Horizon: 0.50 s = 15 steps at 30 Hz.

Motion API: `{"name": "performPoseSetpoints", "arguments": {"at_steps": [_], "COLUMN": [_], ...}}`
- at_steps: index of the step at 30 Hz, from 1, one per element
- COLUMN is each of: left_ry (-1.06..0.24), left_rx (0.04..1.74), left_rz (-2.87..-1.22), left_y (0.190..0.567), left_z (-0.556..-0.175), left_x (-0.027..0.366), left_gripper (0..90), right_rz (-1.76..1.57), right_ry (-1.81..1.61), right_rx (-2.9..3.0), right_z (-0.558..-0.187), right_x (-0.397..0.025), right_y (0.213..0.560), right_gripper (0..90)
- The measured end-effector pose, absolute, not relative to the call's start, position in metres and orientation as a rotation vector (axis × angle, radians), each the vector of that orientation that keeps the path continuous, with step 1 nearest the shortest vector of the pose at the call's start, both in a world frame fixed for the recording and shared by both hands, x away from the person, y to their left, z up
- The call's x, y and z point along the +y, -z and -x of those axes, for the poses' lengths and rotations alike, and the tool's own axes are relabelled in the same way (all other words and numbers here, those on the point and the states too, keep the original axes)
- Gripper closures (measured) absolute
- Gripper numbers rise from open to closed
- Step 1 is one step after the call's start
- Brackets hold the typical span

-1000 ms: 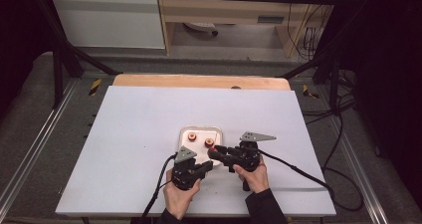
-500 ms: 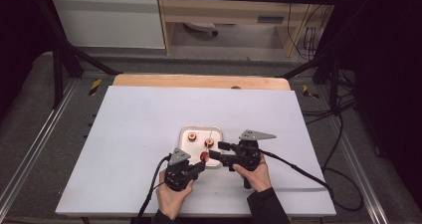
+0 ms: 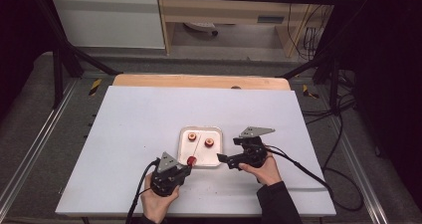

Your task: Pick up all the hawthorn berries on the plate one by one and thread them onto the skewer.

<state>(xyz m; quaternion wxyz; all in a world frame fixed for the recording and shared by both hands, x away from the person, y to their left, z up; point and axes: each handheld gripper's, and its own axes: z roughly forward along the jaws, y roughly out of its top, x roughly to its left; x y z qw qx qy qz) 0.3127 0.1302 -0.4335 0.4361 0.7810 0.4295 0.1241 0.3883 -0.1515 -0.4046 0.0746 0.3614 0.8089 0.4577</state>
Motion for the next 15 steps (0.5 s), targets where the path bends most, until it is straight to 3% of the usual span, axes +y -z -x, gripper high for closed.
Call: {"name": "performPoseSetpoints", "arguments": {"at_steps": [15], "left_ry": [-0.327], "left_rx": [1.057], "left_rz": [-1.968], "left_y": [0.437], "left_z": [-0.309], "left_x": [0.148], "left_gripper": [88.3], "right_rz": [-0.989], "right_ry": [-1.087], "right_rx": [2.557], "right_z": [-0.410], "right_x": [-0.143], "right_y": [0.399], "right_gripper": [8.3]}}
